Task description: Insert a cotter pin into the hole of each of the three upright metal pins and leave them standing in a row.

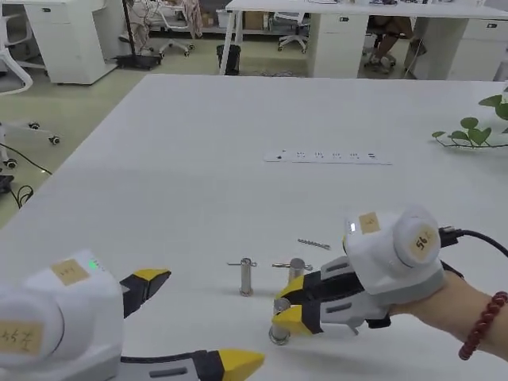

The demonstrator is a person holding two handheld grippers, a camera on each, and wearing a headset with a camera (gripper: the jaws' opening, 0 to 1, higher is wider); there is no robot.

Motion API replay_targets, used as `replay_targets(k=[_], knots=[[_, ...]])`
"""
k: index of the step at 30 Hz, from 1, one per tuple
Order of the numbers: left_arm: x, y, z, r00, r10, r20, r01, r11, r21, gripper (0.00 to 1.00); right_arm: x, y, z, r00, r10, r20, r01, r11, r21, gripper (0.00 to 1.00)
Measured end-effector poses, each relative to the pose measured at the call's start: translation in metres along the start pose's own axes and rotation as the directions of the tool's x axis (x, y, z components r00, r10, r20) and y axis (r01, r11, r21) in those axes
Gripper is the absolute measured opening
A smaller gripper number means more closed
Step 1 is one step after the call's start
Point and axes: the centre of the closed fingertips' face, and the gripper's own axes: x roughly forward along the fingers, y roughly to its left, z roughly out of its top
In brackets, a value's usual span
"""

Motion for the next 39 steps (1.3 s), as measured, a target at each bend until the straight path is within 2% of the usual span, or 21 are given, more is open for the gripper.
replay_targets(k=[8, 15, 20, 26, 31, 39], knots=[[0.0, 0.0, 0.0, 1.0, 0.002, -0.006, -0.002, 1.0, -0.002, 0.92, -0.001, 0.0, -0.001, 0.9998, 0.006, 0.018, -0.006, 1.0, 0.007, 0.16], [0.001, -0.001, 0.0, 1.0, 0.005, -0.003, -0.005, 1.0, -0.006, 0.92, -0.015, -0.001, 0.01, 0.9961, -0.008, 0.088, 0.003, 0.998, 0.063, 0.23], [0.002, -0.001, 0.001, 1.0, 0.007, 0.001, -0.007, 1.0, -0.007, 0.93, -0.028, -0.004, 0.016, 0.9931, -0.022, 0.115, 0.012, 0.996, 0.09, 0.29], [0.003, -0.001, 0.002, 0.9998, 0.014, 0.011, -0.014, 1.0, -0.011, 0.94, -0.046, -0.017, 0.019, 0.9911, -0.067, 0.115, 0.05, 0.988, 0.144, 0.33], [0.005, -0.002, 0.005, 0.9997, 0.012, 0.021, -0.011, 1.0, -0.017, 0.95, -0.058, -0.034, 0.016, 0.9895, -0.11, 0.094, 0.091, 0.978, 0.187, 0.34], [0.009, -0.004, 0.001, 0.9999, 0.006, 0.011, -0.006, 1.0, -0.026, 0.95, -0.064, -0.062, 0.007, 0.9846, -0.17, 0.041, 0.156, 0.961, 0.228, 0.33]])
